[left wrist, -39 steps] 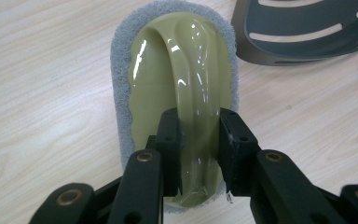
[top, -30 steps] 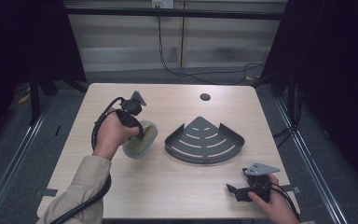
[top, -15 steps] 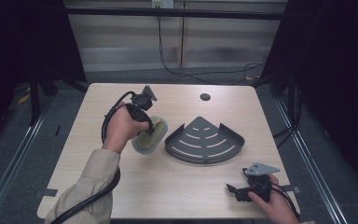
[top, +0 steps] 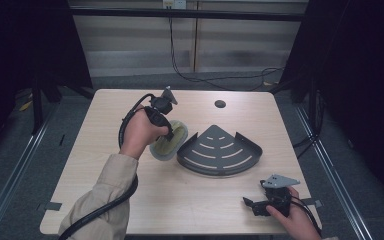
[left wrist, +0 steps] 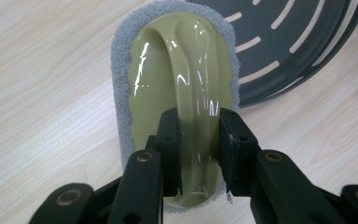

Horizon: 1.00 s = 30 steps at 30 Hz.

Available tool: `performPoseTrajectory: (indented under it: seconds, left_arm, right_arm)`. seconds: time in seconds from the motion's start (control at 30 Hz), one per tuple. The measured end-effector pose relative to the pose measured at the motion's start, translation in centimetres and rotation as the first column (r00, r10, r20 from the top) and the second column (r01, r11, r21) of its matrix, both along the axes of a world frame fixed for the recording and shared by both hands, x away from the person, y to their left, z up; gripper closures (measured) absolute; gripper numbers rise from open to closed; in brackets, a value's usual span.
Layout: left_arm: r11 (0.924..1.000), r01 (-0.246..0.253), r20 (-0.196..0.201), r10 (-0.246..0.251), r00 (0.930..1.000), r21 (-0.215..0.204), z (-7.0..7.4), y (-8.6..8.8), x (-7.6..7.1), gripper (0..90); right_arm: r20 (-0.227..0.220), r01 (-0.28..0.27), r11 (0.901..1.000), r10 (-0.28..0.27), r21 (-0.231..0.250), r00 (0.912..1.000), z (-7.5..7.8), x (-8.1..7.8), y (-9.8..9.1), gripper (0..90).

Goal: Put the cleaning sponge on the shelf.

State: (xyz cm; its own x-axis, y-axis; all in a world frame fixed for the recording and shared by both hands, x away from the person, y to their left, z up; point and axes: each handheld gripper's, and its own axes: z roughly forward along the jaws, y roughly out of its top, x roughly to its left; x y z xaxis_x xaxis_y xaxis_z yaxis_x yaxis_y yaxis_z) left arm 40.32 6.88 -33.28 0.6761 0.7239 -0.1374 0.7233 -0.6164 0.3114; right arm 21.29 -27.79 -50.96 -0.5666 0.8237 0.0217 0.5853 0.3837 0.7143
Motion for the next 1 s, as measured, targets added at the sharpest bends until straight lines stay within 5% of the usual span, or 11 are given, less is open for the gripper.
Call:
performPoseTrajectory:
  seconds: [1.0]
  left_arm:
    - [0.9993, 0.035, 0.009, -0.035, 0.9994, -0.011, -0.6, -4.5, 2.2, 71.7]
  right_arm:
    - [-0.001, 0.0, 1.0, 0.0, 0.0, 1.0, 0.0, 0.0, 0.0, 9.4]
